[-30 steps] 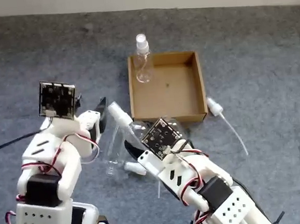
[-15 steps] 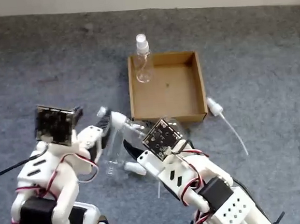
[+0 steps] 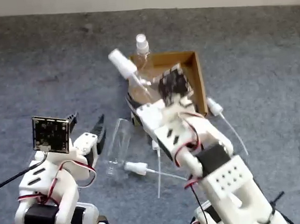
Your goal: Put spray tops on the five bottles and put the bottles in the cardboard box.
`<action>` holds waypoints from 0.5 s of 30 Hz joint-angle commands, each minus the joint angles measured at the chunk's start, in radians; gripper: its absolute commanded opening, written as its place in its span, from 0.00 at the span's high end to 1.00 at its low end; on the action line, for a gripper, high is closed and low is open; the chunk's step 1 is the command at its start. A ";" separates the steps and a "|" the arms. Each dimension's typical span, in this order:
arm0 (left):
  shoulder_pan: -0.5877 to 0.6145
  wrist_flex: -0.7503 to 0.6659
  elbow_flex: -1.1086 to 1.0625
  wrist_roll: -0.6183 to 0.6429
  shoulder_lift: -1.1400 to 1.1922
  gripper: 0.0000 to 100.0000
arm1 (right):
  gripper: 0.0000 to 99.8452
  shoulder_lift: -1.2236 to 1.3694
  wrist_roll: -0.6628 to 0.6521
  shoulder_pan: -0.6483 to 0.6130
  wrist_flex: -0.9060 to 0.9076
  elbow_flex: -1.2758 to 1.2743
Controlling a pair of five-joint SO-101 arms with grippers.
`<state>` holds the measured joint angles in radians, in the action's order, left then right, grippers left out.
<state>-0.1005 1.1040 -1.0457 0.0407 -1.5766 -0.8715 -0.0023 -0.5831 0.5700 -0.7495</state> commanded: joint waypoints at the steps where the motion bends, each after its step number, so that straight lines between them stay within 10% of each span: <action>1: -0.120 0.000 -0.021 -0.003 -0.036 0.70 | 1.00 0.117 0.052 0.004 -0.024 0.170; 15: -0.091 -0.310 -0.208 -0.005 0.042 0.69 | 1.00 0.278 0.051 -0.122 0.105 0.305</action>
<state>-0.2417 0.8800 -1.2467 0.0422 -1.5842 -0.5877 0.0422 -0.6920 0.6038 -0.5455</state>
